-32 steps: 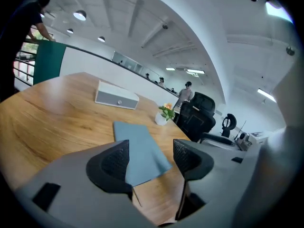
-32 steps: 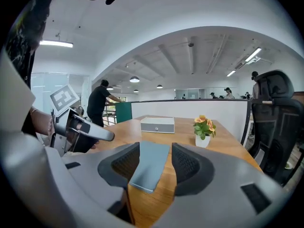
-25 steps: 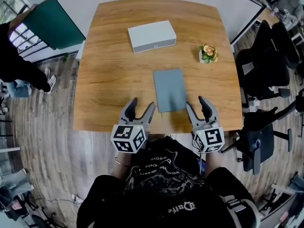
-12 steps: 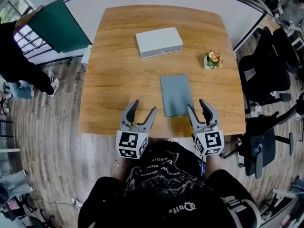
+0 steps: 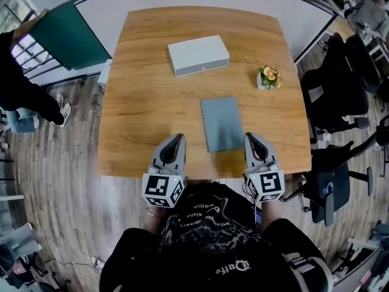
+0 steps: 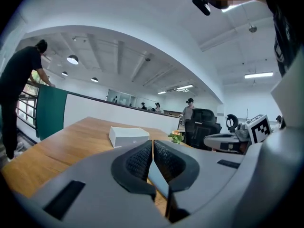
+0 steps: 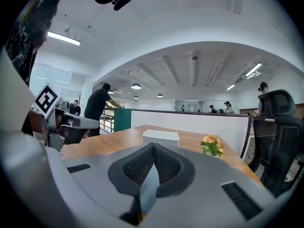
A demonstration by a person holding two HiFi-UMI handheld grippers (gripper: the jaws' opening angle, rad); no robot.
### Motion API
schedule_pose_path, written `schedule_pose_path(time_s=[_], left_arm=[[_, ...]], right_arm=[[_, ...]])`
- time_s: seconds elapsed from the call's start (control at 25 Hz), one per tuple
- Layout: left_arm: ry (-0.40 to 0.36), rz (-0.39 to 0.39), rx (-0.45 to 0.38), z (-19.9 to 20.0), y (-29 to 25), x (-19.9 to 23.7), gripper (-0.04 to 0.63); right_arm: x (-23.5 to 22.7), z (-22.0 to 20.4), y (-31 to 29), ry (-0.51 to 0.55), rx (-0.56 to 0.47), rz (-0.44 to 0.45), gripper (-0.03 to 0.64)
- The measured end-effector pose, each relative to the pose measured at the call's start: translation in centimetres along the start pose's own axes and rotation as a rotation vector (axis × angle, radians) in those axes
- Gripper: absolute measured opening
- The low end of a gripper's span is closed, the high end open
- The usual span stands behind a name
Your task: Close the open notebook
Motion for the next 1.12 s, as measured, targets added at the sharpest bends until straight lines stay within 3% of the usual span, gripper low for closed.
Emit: schedule_pose_path(time_s=[0.28,0.68,1.12], left_arm=[[0.055,-0.023,0.029,-0.1,-0.9,0.4,0.021],[0.0,-0.05,0.105,-0.9,-2.3,0.1,0.021],[-0.031,-0.06,0.14,-1.3,-3.8,-0.1,0.021]], right_arm=[[-0.1,0.0,-0.1,0.017,0.019,-0.006,0.006],[-0.2,-0.5,-0.8,0.055,0.067,-0.001,0.005],[-0.5,-1.1,-2.0,0.015,0.072,0.04,0.005]])
Point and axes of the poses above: the fingertips, and each gripper's own axes: y backward along the fingers, x to its left, z out of its top, the point moved 9 cm from there along y, backward along the fingers, and after that the axes turned 13 degrees about y, right-handed, at the moved point
